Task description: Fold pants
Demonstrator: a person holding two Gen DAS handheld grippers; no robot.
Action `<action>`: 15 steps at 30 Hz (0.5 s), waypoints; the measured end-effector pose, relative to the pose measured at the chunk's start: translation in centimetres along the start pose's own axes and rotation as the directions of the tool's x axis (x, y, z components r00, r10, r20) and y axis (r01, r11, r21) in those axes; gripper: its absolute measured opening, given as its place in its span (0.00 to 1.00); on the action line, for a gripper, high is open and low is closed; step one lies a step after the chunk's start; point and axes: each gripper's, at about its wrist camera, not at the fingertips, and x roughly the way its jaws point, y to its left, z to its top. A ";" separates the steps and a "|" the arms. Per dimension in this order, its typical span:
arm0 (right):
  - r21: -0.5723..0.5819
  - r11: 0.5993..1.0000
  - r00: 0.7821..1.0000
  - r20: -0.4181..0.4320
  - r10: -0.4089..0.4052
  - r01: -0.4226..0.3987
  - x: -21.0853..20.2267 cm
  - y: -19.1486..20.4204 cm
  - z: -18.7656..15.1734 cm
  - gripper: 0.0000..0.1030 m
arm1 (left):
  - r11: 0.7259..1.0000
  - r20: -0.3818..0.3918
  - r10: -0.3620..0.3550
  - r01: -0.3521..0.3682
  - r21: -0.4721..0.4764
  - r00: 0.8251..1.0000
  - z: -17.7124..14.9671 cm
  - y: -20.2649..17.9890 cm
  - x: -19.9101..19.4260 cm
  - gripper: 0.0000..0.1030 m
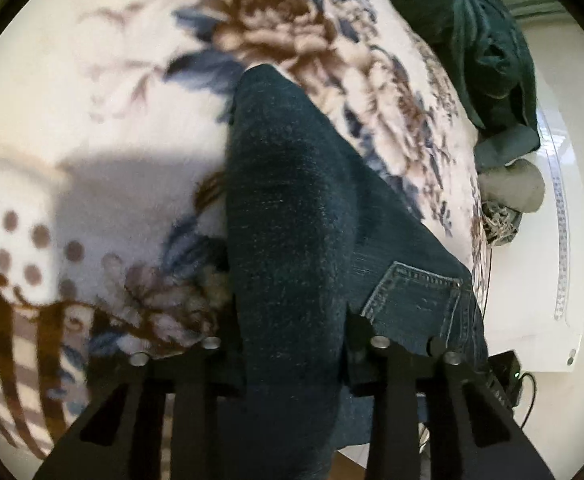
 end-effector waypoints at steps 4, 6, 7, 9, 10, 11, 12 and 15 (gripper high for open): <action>-0.017 1.000 1.000 -0.008 -0.006 0.006 -0.3 2.4 -0.5 0.39 | 1.000 0.023 0.010 -0.010 0.010 1.000 -0.2 -1.6 -1.6 0.26; -0.024 1.000 1.000 -0.016 0.000 0.000 -0.7 3.6 -0.5 0.38 | 1.000 0.035 0.010 -0.010 0.005 0.999 -0.2 -2.3 -2.6 0.26; -0.028 1.000 1.000 -0.020 0.003 -0.004 -2.6 2.7 -1.5 0.38 | 1.000 0.041 0.012 -0.012 0.004 0.999 -0.1 -2.7 -3.2 0.26; -0.038 0.999 1.000 -0.028 0.006 -0.007 -4.6 3.9 -1.2 0.38 | 1.000 0.055 0.019 -0.019 -0.002 0.998 0.0 -3.5 -4.4 0.26; -0.050 0.999 1.000 -0.030 0.008 -0.009 -4.8 4.9 -1.0 0.38 | 1.000 0.066 0.017 -0.017 -0.008 0.998 0.3 -3.9 -5.2 0.26; -0.060 0.998 0.999 -0.032 0.013 -0.015 -5.1 6.0 -1.0 0.38 | 1.000 0.075 0.015 -0.014 -0.015 0.997 0.5 -4.2 -5.8 0.26; -0.069 0.997 0.999 -0.034 0.016 -0.018 -5.8 6.5 -1.0 0.38 | 1.000 0.086 0.012 -0.010 -0.022 0.996 0.9 -4.6 -6.5 0.26; -0.101 0.994 0.999 -0.034 0.026 -0.029 -7.2 9.6 0.5 0.38 | 0.999 0.118 0.002 0.002 -0.034 0.993 2.7 -5.3 -8.9 0.26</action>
